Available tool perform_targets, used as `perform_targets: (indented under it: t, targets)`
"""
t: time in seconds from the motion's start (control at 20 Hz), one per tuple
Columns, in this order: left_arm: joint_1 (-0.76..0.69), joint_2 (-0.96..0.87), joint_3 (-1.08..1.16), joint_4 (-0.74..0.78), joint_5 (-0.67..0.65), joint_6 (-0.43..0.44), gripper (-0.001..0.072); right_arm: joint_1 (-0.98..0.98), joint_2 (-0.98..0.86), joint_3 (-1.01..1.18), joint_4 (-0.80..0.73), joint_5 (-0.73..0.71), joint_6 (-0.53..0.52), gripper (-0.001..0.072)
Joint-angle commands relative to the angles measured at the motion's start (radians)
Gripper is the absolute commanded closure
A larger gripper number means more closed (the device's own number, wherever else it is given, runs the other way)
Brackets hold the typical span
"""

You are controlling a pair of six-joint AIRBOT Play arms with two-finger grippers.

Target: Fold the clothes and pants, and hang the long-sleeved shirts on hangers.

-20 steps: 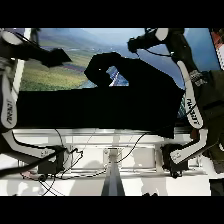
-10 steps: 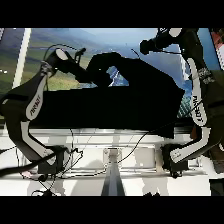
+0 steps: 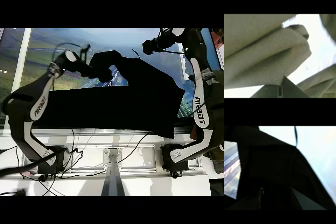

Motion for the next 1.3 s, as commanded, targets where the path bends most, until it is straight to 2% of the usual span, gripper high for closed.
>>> perform_targets:
  t: [0.0, 0.3, 0.35, 0.55, 0.6, 0.7, 0.8, 0.85, 1.0, 1.1, 1.2, 1.25]
  targets:
    - [0.098, 0.106, 0.075, 0.055, 0.001, 0.0, 0.0699, -0.026, 0.062, 0.001, -0.094, -0.016, 0.0, 0.0332]
    - [0.29, 0.394, 0.144, 0.026, -0.003, -0.001, 0.0698, -0.194, 0.175, 0.001, -0.106, 0.028, 0.0, 0.0333]
    - [0.314, 0.43, 0.144, 0.026, -0.002, -0.001, 0.0698, -0.226, 0.184, 0.0, -0.106, 0.041, -0.001, 0.0351]
    - [0.384, 0.507, 0.144, 0.036, -0.033, -0.087, 0.0698, -0.37, 0.192, -0.006, -0.105, 0.086, -0.002, 0.0666]
    - [0.396, 0.509, 0.144, 0.05, -0.068, -0.089, 0.0698, -0.401, 0.194, -0.019, -0.104, 0.097, -0.008, 0.0697]
    - [0.412, 0.506, 0.132, 0.125, -0.144, -0.141, 0.0699, -0.451, 0.195, -0.066, -0.08, 0.143, -0.096, 0.0697]
    - [0.417, 0.505, 0.105, 0.242, -0.21, -0.165, 0.0698, -0.489, 0.195, -0.148, 0.016, 0.211, -0.224, 0.0697]
    - [0.419, 0.505, 0.088, 0.299, -0.23, -0.17, 0.0698, -0.505, 0.195, -0.201, 0.098, 0.237, -0.294, 0.0697]
    - [0.419, 0.496, 0.066, 0.38, -0.256, -0.214, 0.0698, -0.567, 0.195, -0.442, 0.418, 0.28, -0.6, 0.0698]
    - [0.418, 0.494, 0.066, 0.376, -0.258, -0.213, 0.0699, -0.618, 0.19, -0.616, 0.461, 0.256, -0.669, 0.0698]
    - [0.417, 0.494, 0.066, 0.377, -0.257, -0.212, 0.0698, -0.652, 0.186, -0.737, 0.404, 0.196, -0.671, 0.0695]
    - [0.417, 0.494, 0.066, 0.377, -0.254, -0.209, 0.0699, -0.663, 0.186, -0.768, 0.376, 0.167, -0.65, 0.0622]
